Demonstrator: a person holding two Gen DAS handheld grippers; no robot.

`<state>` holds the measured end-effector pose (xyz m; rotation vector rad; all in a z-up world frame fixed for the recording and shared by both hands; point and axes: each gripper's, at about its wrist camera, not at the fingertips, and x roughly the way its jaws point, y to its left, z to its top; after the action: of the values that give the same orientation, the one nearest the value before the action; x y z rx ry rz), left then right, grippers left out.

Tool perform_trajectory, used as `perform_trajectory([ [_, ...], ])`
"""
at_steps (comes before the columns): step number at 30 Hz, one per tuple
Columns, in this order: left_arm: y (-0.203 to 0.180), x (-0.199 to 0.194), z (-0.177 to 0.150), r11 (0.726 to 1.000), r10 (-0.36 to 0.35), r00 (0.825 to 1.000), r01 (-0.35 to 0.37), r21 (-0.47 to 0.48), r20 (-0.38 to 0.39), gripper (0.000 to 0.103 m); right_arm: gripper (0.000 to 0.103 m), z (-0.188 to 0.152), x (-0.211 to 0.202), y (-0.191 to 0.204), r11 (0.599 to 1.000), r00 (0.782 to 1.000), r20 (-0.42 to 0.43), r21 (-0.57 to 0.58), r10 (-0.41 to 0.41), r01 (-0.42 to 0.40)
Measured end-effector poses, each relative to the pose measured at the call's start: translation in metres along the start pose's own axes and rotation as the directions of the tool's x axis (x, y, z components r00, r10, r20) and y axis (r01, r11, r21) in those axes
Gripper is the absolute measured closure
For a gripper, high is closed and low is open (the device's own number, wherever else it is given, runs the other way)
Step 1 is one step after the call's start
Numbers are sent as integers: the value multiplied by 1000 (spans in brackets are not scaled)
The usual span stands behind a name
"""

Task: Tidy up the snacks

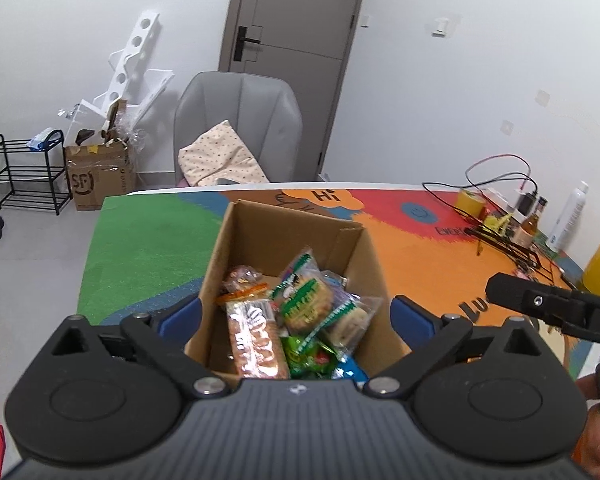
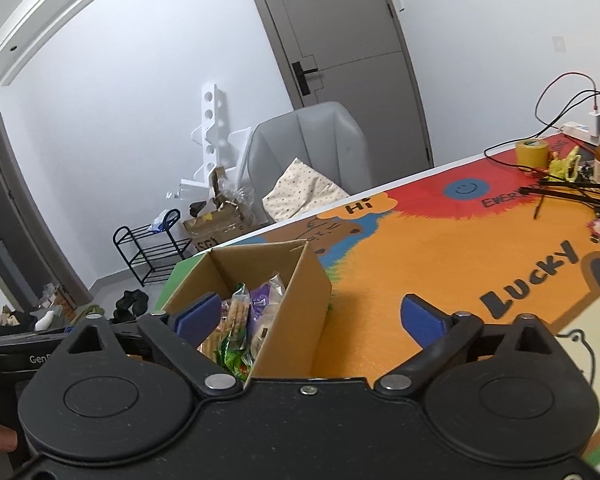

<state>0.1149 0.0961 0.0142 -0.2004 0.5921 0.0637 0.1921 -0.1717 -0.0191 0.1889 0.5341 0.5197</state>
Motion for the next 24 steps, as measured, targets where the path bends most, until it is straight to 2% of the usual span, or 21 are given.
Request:
perform_trajectory([
  [5, -8, -17, -2, 1000, -18, 1000, 17, 16, 23, 3, 0, -4, -20, -4, 1000, 999, 29, 13, -27, 26],
  [24, -28, -63, -16, 991, -96, 995, 95, 92, 7, 3, 0, -23, -98, -32, 992, 990, 91, 73, -107, 101],
])
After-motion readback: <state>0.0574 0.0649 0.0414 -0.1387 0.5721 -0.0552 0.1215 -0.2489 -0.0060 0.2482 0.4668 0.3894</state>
